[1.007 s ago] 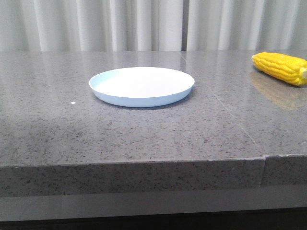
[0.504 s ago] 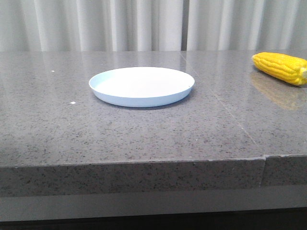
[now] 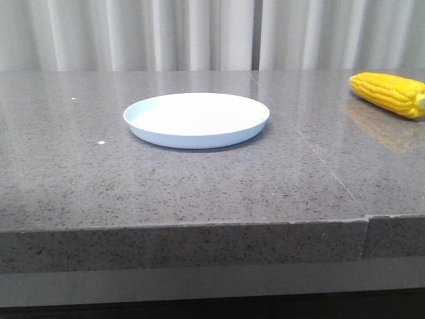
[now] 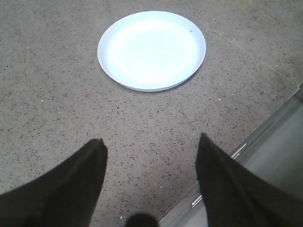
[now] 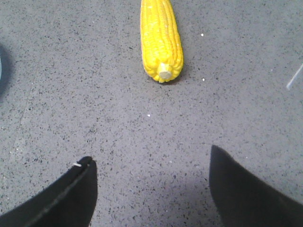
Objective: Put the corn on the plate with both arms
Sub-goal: 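Open the left gripper and withdraw it from the plate, then reach the right gripper down to the yellow corn cob and grasp it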
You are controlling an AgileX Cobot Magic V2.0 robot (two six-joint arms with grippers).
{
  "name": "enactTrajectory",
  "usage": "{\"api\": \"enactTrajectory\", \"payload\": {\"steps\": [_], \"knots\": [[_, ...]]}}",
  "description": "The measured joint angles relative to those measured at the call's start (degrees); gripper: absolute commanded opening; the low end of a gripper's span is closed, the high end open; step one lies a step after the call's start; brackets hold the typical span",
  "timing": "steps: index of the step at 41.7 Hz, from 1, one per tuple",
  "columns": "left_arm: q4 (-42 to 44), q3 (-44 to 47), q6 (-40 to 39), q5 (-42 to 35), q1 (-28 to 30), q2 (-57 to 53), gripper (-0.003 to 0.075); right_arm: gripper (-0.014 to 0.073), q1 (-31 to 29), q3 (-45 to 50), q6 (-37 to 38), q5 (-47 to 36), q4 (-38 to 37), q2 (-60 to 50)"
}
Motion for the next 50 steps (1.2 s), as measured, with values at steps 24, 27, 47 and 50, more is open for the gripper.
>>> {"api": "enactTrajectory", "payload": {"steps": [24, 27, 47, 50], "knots": [[0.0, 0.0, 0.0, 0.0, 0.0, 0.0, 0.041, 0.0603, 0.0, -24.65, -0.35, 11.25, -2.46, 26.11], [0.0, 0.0, 0.0, 0.0, 0.0, 0.0, 0.041, 0.0603, 0.0, -28.91, -0.74, 13.25, -2.55, 30.57], [0.0, 0.0, 0.0, 0.0, 0.0, 0.0, 0.041, 0.0603, 0.0, -53.03, -1.5, 20.78, -3.84, 56.26], [0.0, 0.0, 0.0, 0.0, 0.0, 0.0, 0.041, 0.0603, 0.0, -54.85, -1.5, 20.66, -3.91, 58.61]]}}
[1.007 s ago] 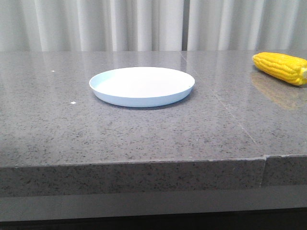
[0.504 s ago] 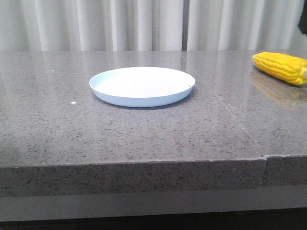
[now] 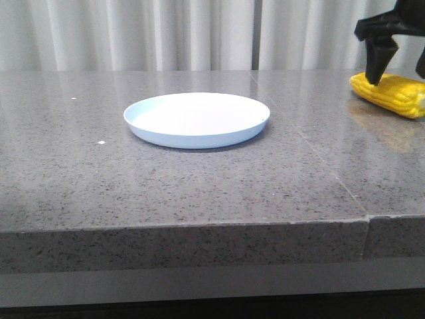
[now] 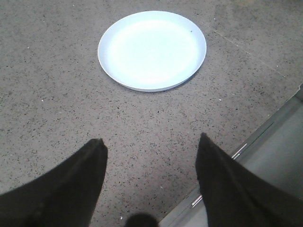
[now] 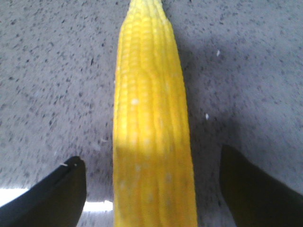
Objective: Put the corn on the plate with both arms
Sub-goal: 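Reach the right gripper down to the yellow corn cob and grasp it, then lift the corn with the right gripper and carry it over the plate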
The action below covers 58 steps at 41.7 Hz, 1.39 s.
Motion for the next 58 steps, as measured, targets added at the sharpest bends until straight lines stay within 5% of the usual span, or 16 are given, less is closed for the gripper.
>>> {"api": "enactTrajectory", "payload": {"steps": [15, 27, 46, 58], "knots": [[0.0, 0.0, 0.0, 0.0, 0.0, 0.0, 0.041, 0.0582, 0.0, -2.1, -0.16, -3.38, -0.14, 5.32], [0.0, 0.0, 0.0, 0.0, 0.0, 0.0, 0.041, 0.0197, 0.0, -2.6, -0.16, -2.96, -0.27, 5.47], [0.0, 0.0, 0.0, 0.0, 0.0, 0.0, 0.041, 0.0192, 0.5, -5.88, -0.16, 4.76, 4.78, -0.79], [0.0, 0.0, 0.0, 0.0, 0.0, 0.0, 0.041, 0.0192, 8.63, -0.88, -0.16, 4.61, 8.1, -11.51]]}}
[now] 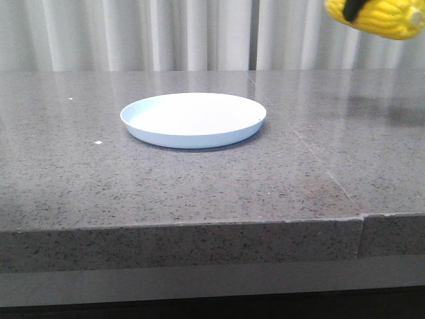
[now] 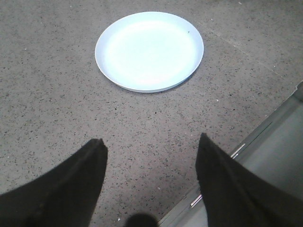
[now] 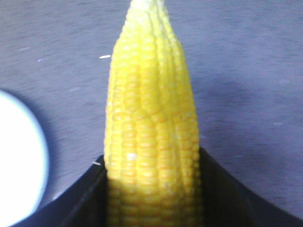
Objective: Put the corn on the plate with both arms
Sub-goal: 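Lift the corn with the right gripper and carry it over the plate, then lower the held corn onto the plate and open the right gripper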
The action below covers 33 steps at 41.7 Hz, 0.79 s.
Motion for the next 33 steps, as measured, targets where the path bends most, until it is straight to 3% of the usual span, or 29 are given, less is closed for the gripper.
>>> {"api": "enactTrajectory", "payload": {"steps": [11, 20, 33], "knots": [[0.0, 0.0, 0.0, 0.0, 0.0, 0.0, 0.041, 0.0192, 12.99, 8.82, 0.0, -6.16, 6.15, -5.28], [0.0, 0.0, 0.0, -0.03, 0.0, 0.0, 0.041, 0.0192, 22.23, 15.59, 0.0, -17.87, 10.23, -4.85], [0.0, 0.0, 0.0, -0.03, 0.0, 0.0, 0.041, 0.0192, 24.57, 21.83, 5.25, -37.32, 13.66, -0.23]]}}
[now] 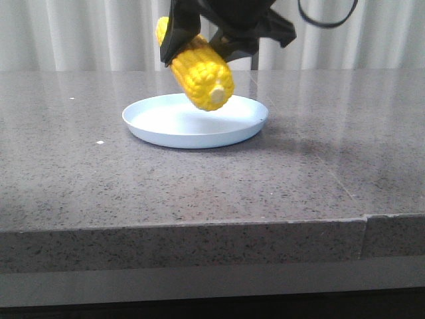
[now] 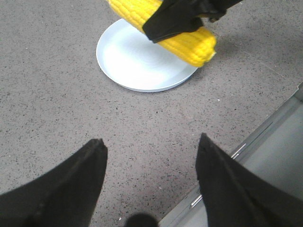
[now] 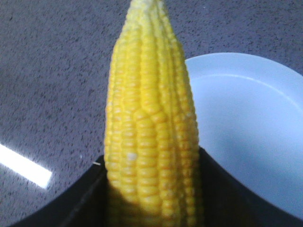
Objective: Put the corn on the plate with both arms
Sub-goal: 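Lower the held corn onto the plate and open the right gripper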
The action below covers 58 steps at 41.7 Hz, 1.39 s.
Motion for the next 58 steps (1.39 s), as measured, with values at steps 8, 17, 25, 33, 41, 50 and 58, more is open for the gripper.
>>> {"api": "enactTrajectory", "payload": {"steps": [8, 17, 25, 33, 41, 50, 58], "knots": [[0.0, 0.0, 0.0, 0.0, 0.0, 0.0, 0.041, 0.0192, -1.22, -0.35, 1.9, -3.79, 0.34, 4.7], [0.0, 0.0, 0.0, 0.0, 0.0, 0.0, 0.041, 0.0346, -4.11, -0.7, 2.51, -2.38, 0.46, 6.82], [0.0, 0.0, 0.0, 0.0, 0.0, 0.0, 0.041, 0.0531, -4.45, -0.83, 2.77, -2.16, 0.46, 6.82], [0.0, 0.0, 0.0, 0.0, 0.0, 0.0, 0.041, 0.0532, -4.45, -1.23, 2.77, -2.16, 0.46, 6.82], [0.0, 0.0, 0.0, 0.0, 0.0, 0.0, 0.041, 0.0532, -4.45, -4.88, 2.66, 4.48, -3.13, 5.63], [0.0, 0.0, 0.0, 0.0, 0.0, 0.0, 0.041, 0.0531, -4.45, -12.3, 2.58, 19.71, -12.33, 0.55], [0.0, 0.0, 0.0, 0.0, 0.0, 0.0, 0.041, 0.0531, -4.45, -14.03, 2.32, 32.58, -20.54, -8.65]]}}
